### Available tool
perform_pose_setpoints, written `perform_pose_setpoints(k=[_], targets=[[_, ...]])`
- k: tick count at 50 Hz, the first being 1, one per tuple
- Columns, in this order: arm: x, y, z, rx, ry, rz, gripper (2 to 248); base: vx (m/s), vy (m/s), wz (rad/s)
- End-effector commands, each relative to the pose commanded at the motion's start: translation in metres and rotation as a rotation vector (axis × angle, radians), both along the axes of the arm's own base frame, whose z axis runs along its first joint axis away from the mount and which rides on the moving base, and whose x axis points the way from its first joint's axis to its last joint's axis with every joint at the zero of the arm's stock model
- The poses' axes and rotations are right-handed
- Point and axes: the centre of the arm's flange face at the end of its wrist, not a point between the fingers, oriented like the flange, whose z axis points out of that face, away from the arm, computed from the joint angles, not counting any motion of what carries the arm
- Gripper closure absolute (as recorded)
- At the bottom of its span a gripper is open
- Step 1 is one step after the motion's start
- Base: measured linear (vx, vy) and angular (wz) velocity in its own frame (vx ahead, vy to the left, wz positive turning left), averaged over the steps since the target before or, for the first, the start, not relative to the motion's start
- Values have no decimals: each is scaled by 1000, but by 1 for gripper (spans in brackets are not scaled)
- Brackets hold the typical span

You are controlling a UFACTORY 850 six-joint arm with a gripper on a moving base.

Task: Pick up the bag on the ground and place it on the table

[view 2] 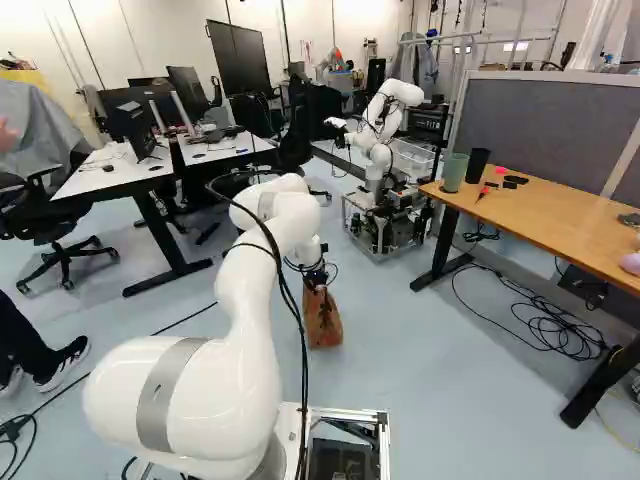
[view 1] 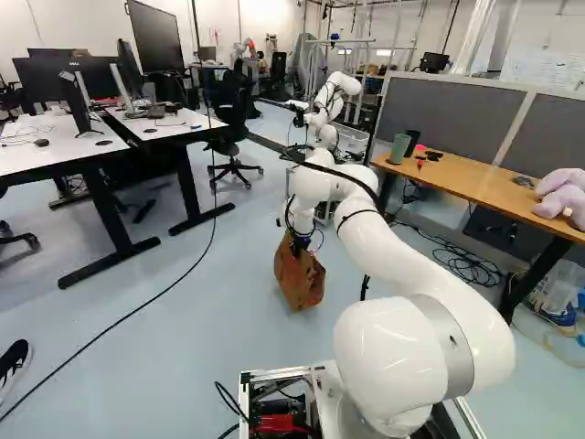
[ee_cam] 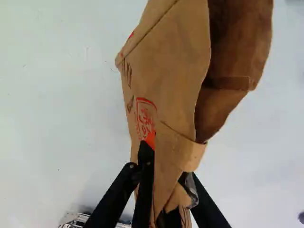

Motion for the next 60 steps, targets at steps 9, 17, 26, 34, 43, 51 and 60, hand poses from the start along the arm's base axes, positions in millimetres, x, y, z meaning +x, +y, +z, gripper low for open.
perform_pose_setpoints(k=[9,17,26,34,43,51,60], targets=[[-2,1,14,10,12,-24,229,0,0,0],[-4,1,25,19,28,-45,229,0,0,0],[-6,2,39,32,47,-72,229,0,0,0],[-8,3,51,43,56,-94,229,0,0,0],[-8,4,63,54,61,-117,229,0,0,0],[-6,4,67,65,63,-139,229,0,0,0],[-7,5,78,78,63,-165,229,0,0,0]])
